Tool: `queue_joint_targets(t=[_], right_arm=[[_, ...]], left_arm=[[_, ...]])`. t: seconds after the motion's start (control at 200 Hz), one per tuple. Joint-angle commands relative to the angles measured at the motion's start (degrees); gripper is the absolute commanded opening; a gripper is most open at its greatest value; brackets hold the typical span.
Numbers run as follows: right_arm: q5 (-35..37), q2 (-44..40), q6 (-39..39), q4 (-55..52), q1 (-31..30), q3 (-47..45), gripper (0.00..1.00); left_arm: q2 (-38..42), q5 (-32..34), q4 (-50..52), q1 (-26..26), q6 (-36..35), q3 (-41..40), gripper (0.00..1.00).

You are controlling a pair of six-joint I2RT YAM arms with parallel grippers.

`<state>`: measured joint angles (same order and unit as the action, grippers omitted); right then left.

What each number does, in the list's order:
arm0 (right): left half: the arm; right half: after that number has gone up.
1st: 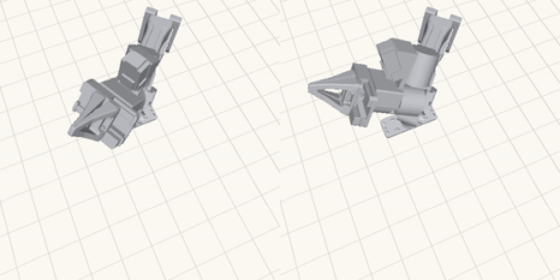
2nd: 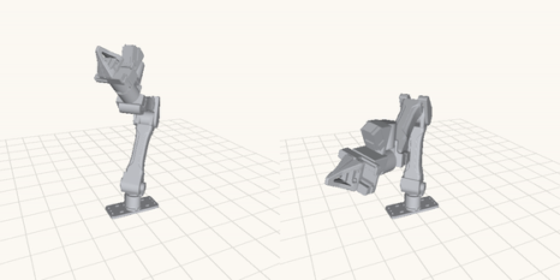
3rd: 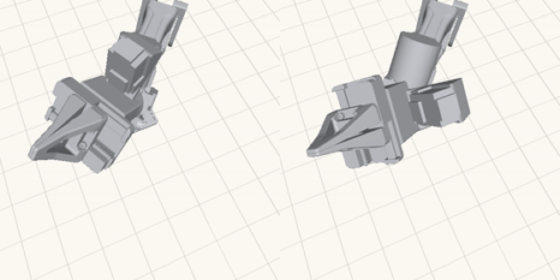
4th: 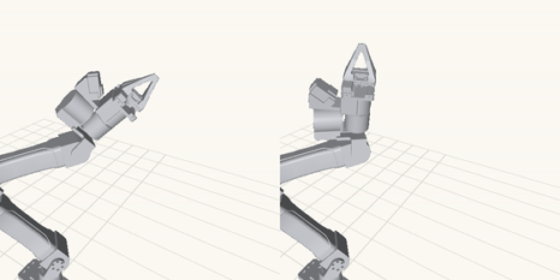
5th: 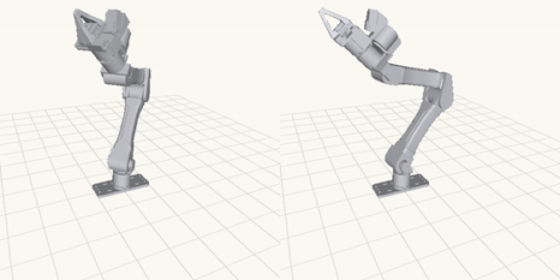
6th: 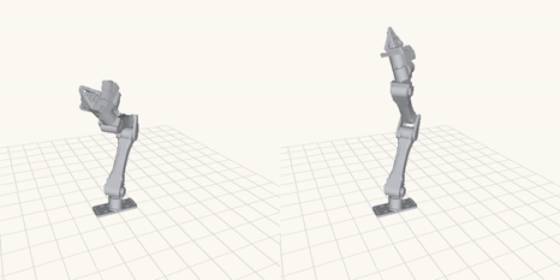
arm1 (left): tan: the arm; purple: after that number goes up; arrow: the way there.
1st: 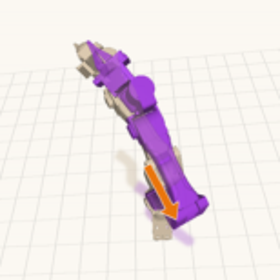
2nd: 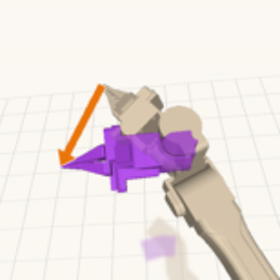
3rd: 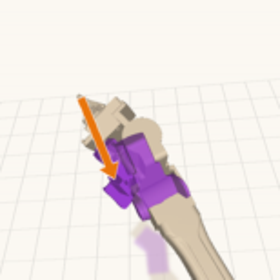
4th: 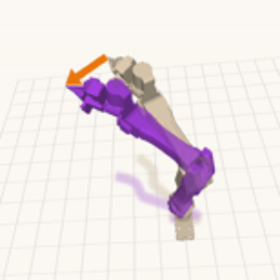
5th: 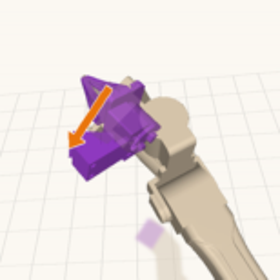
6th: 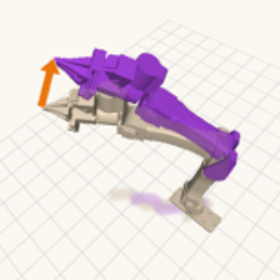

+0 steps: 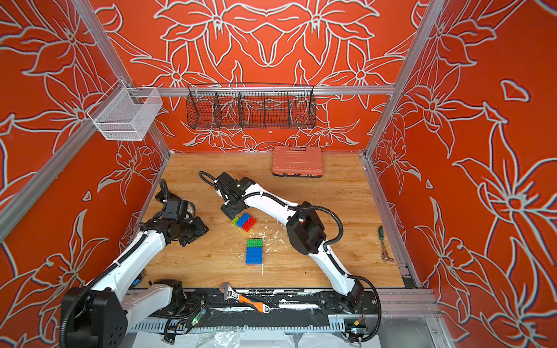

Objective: Assemble a rectangle with lego
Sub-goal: Assemble the lego brick with the lego brick.

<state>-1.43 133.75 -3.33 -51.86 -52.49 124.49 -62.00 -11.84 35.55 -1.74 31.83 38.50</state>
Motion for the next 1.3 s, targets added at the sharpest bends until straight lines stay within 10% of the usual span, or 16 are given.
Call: queue_joint_targets(t=[0.0, 1.296], right_arm=[[-0.97, 2.19, 0.59, -1.14, -0.16, 0.36, 0.36], [-0.51, 3.49, 2.83, -2.11, 0.55, -2.31, 0.36]], left_arm=[[-0.18, -0.44, 1.01, 0.42, 0.41, -0.4, 0.38], [-0.52, -0.84, 1.29, 0.42, 0.57, -0.53, 0.38]])
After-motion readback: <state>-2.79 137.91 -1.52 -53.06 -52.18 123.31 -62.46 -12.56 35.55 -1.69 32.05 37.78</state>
